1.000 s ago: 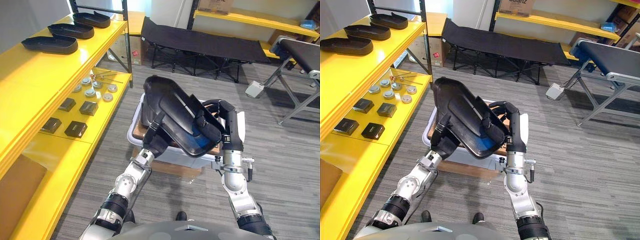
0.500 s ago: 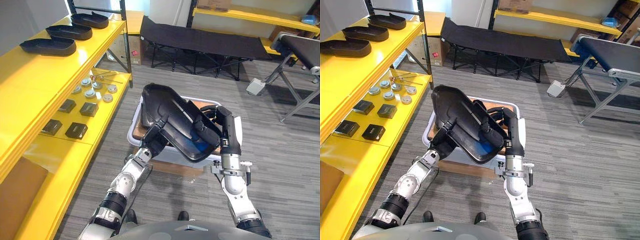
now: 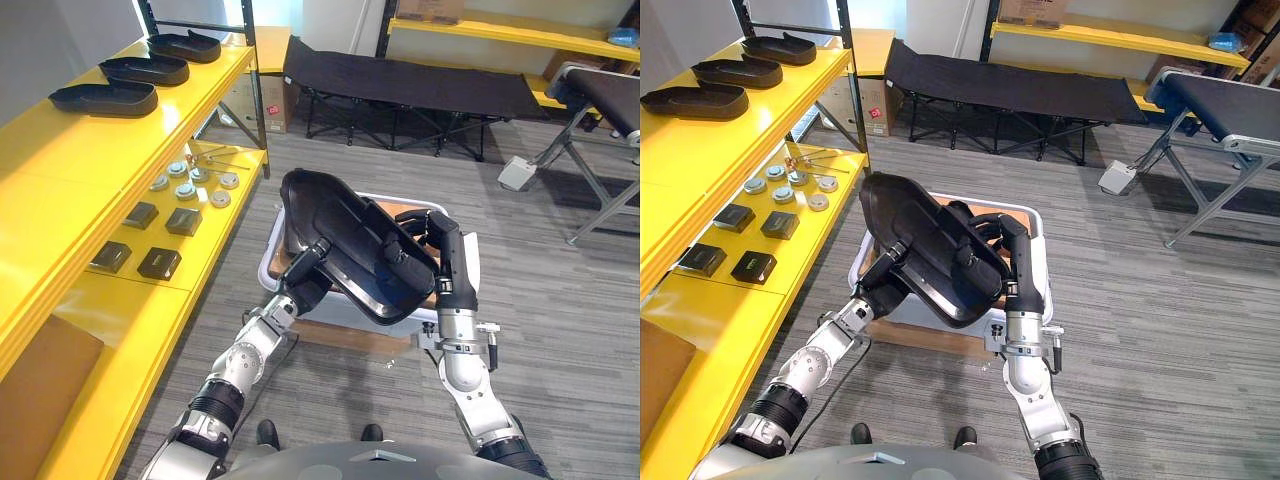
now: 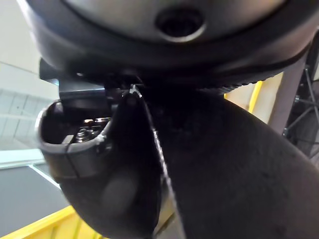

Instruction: Walk over and take three plastic housings, then place them on the shelf

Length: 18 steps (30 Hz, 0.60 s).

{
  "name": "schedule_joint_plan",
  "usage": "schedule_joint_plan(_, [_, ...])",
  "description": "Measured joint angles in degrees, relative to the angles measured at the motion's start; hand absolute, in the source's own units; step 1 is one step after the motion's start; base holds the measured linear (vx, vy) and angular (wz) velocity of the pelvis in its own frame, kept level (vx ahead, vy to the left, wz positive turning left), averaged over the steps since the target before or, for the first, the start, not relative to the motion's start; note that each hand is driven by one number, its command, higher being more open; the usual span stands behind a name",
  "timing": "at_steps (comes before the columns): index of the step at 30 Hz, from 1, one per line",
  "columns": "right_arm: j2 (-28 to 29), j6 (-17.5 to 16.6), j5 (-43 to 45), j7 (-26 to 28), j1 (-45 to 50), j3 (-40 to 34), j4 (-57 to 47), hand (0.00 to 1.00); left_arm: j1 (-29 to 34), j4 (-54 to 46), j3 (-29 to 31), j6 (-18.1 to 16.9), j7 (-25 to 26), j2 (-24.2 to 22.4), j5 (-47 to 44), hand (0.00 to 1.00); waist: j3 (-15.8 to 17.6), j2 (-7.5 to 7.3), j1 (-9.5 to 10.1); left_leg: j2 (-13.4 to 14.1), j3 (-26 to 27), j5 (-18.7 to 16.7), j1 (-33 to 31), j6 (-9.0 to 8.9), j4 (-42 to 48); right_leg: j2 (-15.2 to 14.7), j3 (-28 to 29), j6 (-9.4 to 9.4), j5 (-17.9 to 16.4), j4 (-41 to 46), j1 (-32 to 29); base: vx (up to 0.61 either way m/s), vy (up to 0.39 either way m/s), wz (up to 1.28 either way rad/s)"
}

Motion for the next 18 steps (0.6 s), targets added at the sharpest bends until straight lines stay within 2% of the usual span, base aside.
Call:
schedule_joint_plan(4, [-0.26, -0.04, -0.01, -0.48, 0.0, 0.04, 0.0, 0.0, -0.14, -0.15, -0.46, -0.18, 0.0, 0.1, -0.35, 0.0, 0.05, 0.3, -0.03, 0.0, 0.0, -0.04, -0.02, -0.01, 0.05, 0.0, -0.03, -0.02, -0.02, 0.0, -0.01, 0.0, 0.0, 0.0])
schedule_joint_plan(5, [-0.57, -0.26, -0.05, -0.78, 0.0, 0.09, -0.03, 1.0, -0.14, -0.38, -0.62, -0.18, 0.0, 0.1, -0.82, 0.0, 0.14, 0.62, -0.04, 0.0, 0.0, -0.09, -0.02, -0.04, 0.05, 0.0, -0.1, -0.04, -0.03, 0.0, -0.02, 0.0, 0.0, 0.0])
schedule_joint_plan(9, [-0.76, -1.28, -0.39, -2.67, 0.0, 0.48, -0.1, 1.0, -0.13, -0.56, -1.58, -0.3, 0.02, 0.2, -2.97, 0.0, 0.14, 1.45, 0.03, 0.0, -0.07, -0.15, -0.06, -0.01, 0.07, -0.01, -0.46, -0.07, -0.07, 0.01, -0.01, 0.0, 0.0, 0.0])
schedule_joint_plan(13, [-0.75, -1.26, -0.33, -3.36, -0.02, 0.46, -1.25, 1.0, -0.12, -2.95, -1.96, -1.82, 0.84, 0.32, -2.47, 0.0, 0.16, 1.47, 0.05, 0.0, -0.24, -0.18, -0.22, 0.03, 0.08, -0.02, -0.7, -0.07, -0.07, 0.01, -0.01, 0.0, 0.0, 0.02])
schedule_joint_plan(16, [-0.75, -0.51, -0.29, -4.4, -0.38, 0.45, -1.83, 1.0, -0.12, -6.24, -2.54, -3.91, 3.75, 0.44, 0.23, 0.0, 0.15, 1.45, 0.27, 0.0, -0.39, -0.18, -0.24, 0.04, 0.08, -0.02, -0.88, -0.07, -0.07, 0.01, 0.06, 0.0, 0.0, 0.02])
schedule_joint_plan(18, [-0.6, 1.13, 0.11, -4.43, -0.38, 0.52, -1.9, 1.0, -0.12, -8.4, -2.55, -5.05, 6.92, 0.42, 3.02, 0.0, 0.16, 1.45, 0.62, 0.0, -0.41, -0.17, -0.24, 0.06, 0.08, -0.01, -0.9, -0.07, -0.07, 0.0, 0.07, 0.0, 0.0, 0.0])
